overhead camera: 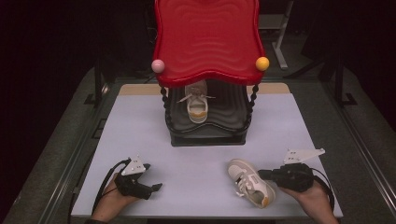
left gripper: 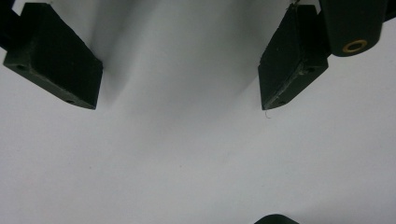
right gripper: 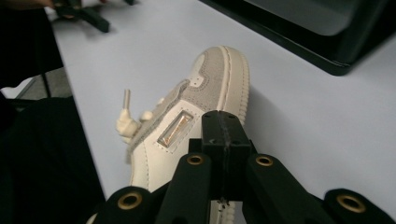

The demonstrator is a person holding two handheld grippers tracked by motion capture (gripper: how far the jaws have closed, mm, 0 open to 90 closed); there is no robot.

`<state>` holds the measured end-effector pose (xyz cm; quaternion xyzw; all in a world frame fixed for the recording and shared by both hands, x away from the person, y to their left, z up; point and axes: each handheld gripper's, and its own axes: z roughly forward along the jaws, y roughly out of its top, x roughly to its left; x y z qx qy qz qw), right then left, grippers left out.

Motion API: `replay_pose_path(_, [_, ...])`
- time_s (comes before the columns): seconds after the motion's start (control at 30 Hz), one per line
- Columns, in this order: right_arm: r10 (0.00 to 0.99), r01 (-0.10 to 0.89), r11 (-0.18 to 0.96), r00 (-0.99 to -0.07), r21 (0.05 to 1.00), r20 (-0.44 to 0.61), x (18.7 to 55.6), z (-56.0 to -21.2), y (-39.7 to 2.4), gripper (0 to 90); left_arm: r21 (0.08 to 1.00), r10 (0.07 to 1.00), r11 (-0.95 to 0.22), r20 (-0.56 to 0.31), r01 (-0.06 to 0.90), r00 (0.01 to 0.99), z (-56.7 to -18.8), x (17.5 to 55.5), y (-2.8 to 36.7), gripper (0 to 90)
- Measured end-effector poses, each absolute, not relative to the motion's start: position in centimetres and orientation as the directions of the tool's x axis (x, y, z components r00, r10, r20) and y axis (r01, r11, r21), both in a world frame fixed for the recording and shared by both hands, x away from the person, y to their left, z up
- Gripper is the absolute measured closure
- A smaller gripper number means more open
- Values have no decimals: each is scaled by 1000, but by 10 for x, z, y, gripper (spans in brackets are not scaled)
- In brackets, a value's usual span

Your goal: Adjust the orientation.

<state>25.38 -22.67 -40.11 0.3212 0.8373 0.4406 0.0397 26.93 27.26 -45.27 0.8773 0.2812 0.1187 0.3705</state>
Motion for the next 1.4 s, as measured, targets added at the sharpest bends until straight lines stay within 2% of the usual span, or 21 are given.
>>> replay_pose_path(0.27, [617, 565, 364, -742, 740, 263, 271, -415, -243, 897, 717, 582, -567, 0, 406, 813, -453, 269, 273, 133])
replay_pose_path(0.4, [637, 607, 386, -720, 695, 276, 280, -428, -247, 897, 716, 582, -567, 0, 406, 813, -453, 269, 273, 133])
replay_pose_path(0.43, [627, 630, 366, -710, 685, 319, 284, -435, -251, 896, 717, 582, -567, 0, 406, 813, -453, 269, 273, 133])
replay_pose_path(0.5, [628, 639, 361, -705, 679, 329, 286, -436, -253, 897, 717, 582, -567, 0, 406, 813, -453, 269, 273, 133])
replay_pose_path(0.6, [645, 628, 367, -703, 686, 299, 285, -435, -257, 896, 717, 582, -567, 0, 406, 813, -453, 269, 273, 133])
replay_pose_path(0.73, [678, 612, 363, -691, 702, 252, 274, -427, -267, 896, 717, 582, -567, 0, 405, 813, -453, 269, 273, 133])
replay_pose_path(0.87, [683, 598, 401, -700, 694, 208, 242, -424, -276, 895, 715, 581, -569, 0, 406, 814, -453, 269, 273, 133])
replay_pose_path(1.0, [679, 603, 420, -705, 678, 206, 223, -427, -277, 895, 715, 581, -570, 1, 406, 814, -453, 269, 273, 133])
replay_pose_path(1.4, [647, 605, 477, -733, 638, 211, 211, -434, -267, 895, 715, 581, -569, 0, 406, 814, -453, 269, 273, 133])
